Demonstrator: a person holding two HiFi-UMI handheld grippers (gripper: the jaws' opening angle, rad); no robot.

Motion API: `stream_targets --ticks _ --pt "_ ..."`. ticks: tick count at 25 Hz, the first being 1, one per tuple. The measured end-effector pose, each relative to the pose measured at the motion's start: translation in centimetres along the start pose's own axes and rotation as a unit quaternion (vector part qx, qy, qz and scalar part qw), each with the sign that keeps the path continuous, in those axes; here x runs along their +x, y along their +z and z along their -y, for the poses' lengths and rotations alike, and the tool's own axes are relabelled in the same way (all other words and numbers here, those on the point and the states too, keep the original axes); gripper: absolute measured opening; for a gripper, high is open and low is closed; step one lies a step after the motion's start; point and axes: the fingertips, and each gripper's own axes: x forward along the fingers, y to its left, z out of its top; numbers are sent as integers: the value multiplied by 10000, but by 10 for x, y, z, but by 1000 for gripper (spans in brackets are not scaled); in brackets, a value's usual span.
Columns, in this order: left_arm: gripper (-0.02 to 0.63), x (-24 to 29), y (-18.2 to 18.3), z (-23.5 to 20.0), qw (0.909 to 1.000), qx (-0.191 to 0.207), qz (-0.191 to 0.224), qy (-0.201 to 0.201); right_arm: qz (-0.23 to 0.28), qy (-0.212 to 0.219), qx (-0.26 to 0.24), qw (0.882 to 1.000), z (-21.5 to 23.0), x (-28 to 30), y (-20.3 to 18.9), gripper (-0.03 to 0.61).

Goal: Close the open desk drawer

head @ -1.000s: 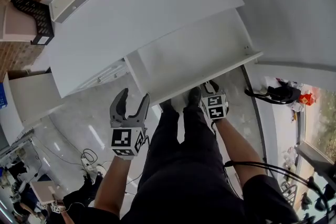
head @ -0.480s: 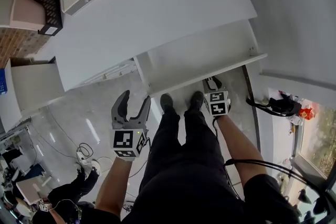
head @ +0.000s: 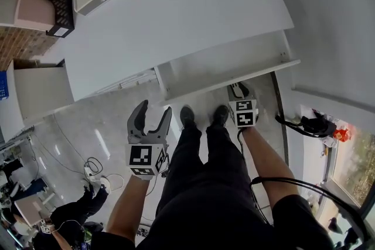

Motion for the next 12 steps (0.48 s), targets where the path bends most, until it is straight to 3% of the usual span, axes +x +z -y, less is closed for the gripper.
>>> stream_targets --ticks 12 --pt "281 13 9 -10 10000 -14 -16 7 36 -9 -145 9999 4 25 30 144"
